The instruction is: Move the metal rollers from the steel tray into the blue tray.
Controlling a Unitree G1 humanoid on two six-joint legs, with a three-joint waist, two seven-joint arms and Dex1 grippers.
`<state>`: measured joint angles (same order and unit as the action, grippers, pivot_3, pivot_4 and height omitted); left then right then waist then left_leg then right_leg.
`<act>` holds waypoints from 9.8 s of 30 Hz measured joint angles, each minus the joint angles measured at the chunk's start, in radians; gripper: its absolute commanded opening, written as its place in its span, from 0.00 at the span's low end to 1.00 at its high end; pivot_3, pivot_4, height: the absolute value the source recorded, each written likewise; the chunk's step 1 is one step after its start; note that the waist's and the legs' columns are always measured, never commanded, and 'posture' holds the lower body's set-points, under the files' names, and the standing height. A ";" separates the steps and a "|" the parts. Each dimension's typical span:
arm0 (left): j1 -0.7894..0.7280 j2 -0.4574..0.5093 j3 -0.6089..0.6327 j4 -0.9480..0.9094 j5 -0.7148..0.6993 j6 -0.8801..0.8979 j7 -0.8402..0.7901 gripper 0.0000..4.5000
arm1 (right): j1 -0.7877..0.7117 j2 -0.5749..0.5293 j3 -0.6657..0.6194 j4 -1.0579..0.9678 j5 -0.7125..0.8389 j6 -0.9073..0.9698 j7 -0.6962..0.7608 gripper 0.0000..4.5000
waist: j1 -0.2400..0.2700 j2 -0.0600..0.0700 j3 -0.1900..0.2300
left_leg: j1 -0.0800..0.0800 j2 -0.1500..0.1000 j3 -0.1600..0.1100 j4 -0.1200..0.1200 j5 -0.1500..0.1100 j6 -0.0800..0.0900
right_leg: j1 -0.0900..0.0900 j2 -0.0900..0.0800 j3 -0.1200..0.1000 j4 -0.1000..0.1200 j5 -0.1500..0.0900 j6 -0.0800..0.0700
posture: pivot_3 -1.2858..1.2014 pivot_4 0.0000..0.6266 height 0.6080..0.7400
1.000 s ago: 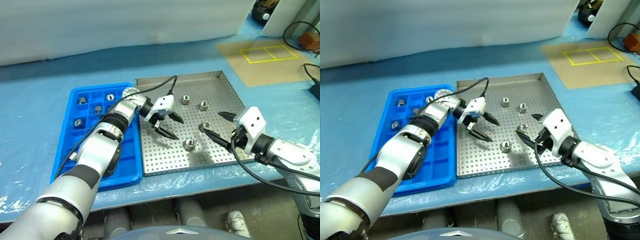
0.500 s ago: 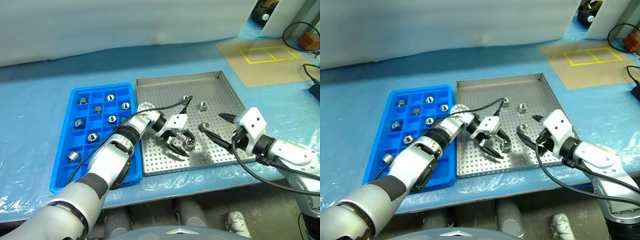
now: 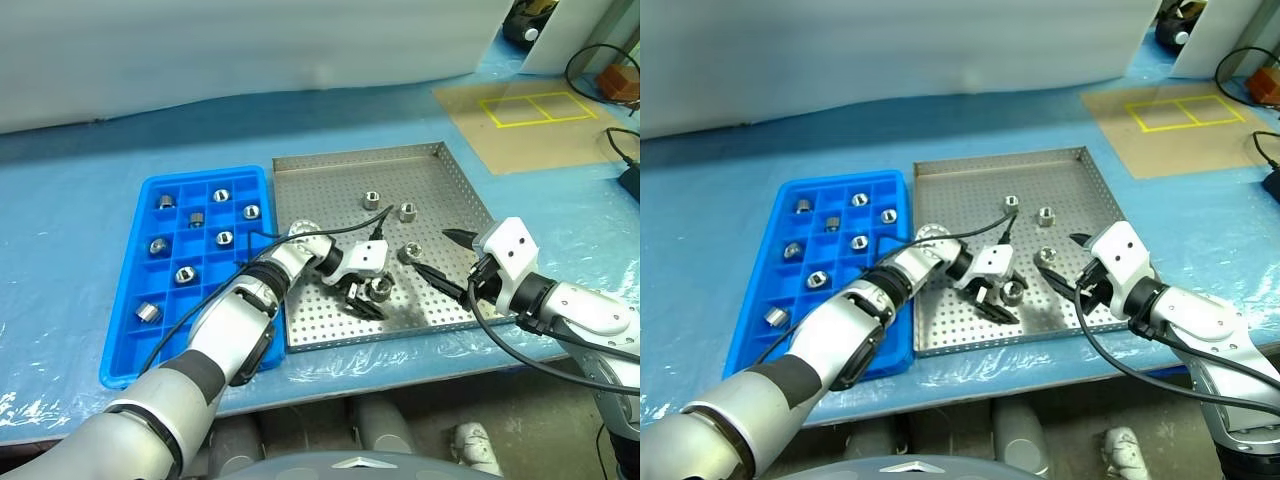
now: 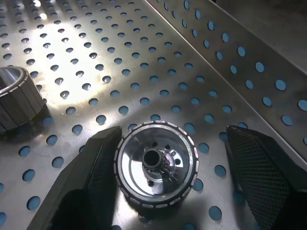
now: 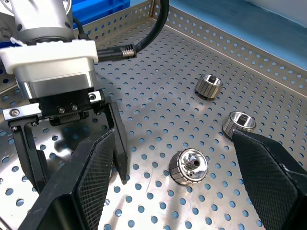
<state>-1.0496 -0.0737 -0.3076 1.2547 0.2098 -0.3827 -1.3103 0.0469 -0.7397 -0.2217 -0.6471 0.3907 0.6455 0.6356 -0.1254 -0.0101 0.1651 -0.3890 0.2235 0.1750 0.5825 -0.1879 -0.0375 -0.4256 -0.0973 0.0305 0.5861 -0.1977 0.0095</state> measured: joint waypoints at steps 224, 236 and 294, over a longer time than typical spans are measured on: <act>0.000 0.433 0.240 -0.611 -0.464 0.530 -0.004 0.72 | -0.474 0.216 0.283 0.754 -0.213 -0.376 0.179 0.37 | 0.137 0.002 0.004 | 0.008 0.017 -0.001 -0.012 0.015 -0.027 | -0.012 0.021 0.000 0.023 -0.004 -0.013 | 0.46 0.24 1.00; 0.191 0.757 0.351 -0.849 -0.547 0.762 -0.034 0.72 | -0.753 0.477 0.511 0.901 -0.235 -0.468 0.339 0.37 | 0.172 0.002 0.005 | 0.003 0.021 -0.003 -0.022 0.018 -0.034 | -0.017 0.022 -0.009 0.021 -0.007 -0.018 | 0.55 0.24 1.00; 0.140 0.605 0.243 -0.853 -0.605 0.722 0.103 0.72 | -0.846 0.301 0.296 1.247 -0.309 -0.640 0.223 0.83 | 0.217 0.001 0.006 | 0.002 0.025 -0.022 -0.018 0.029 -0.051 | -0.012 0.024 -0.026 0.037 -0.010 -0.024 | 0.47 0.24 1.00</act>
<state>-0.9100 0.5308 -0.0643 0.4018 -0.3949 0.3398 -1.2072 -0.7987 -0.4386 0.0740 0.5995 0.0817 0.0053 0.8586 0.0918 -0.0094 0.1712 -0.3870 0.2487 0.1528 0.5647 -0.1591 -0.0883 -0.4379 -0.0732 0.0042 0.6229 -0.2082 -0.0144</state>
